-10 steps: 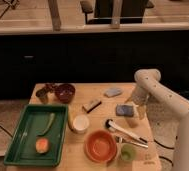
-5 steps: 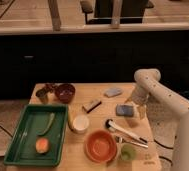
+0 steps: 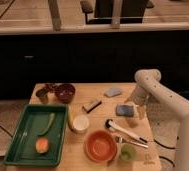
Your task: Place sponge in paper cup
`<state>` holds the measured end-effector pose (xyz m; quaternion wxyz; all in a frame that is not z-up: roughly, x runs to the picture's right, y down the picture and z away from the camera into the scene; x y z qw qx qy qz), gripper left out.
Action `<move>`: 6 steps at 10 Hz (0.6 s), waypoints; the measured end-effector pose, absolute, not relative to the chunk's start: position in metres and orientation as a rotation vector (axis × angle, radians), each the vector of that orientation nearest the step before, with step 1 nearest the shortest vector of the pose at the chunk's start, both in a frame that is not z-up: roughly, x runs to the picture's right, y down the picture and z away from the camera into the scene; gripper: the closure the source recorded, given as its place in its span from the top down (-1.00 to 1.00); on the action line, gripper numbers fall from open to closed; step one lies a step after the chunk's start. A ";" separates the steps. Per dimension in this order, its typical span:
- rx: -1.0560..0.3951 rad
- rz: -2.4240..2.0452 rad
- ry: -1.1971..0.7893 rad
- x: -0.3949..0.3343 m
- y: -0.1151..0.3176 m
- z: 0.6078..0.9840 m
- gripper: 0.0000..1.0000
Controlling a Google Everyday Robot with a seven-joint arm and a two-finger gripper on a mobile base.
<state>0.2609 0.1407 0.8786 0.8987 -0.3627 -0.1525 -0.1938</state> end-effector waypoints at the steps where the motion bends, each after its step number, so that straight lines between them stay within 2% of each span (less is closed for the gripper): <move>1: -0.732 -0.389 -0.324 0.254 0.137 0.880 0.60; 6: -0.726 -0.346 -0.335 0.241 0.137 0.886 0.60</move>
